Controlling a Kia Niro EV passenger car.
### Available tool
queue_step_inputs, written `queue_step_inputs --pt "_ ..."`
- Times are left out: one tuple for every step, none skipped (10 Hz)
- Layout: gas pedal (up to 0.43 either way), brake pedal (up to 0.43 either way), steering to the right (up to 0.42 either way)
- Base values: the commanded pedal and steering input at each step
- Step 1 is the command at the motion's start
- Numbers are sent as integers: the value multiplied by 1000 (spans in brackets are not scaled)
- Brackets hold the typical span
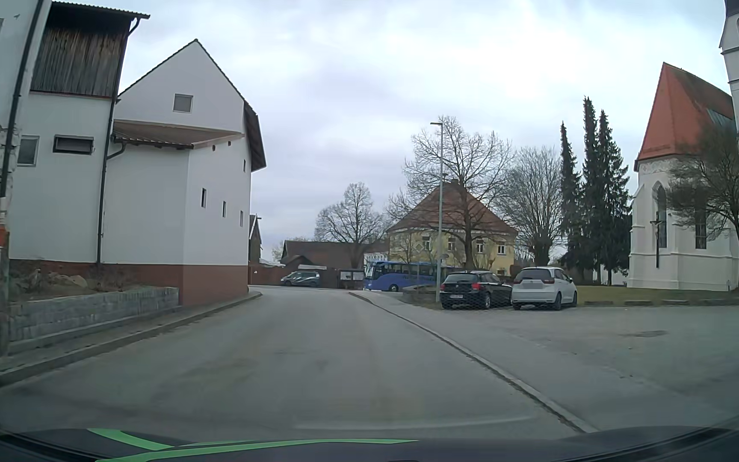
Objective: Follow the waypoints while adhering to traffic rules and regulations
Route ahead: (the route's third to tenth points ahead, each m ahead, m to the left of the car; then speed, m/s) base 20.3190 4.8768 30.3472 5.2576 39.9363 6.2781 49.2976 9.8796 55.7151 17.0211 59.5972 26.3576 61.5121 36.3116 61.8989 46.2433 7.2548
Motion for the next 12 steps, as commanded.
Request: queue_step_inputs --pt "39 0 -9" --pt "39 0 -10" --pt "39 0 -10" --pt "39 0 -10" --pt "39 0 -10" --pt "39 0 -11" --pt "39 0 -16" --pt "39 0 -19" --pt "39 0 -20" --pt "39 0 -20" --pt "39 0 -21" --pt "39 0 -21"
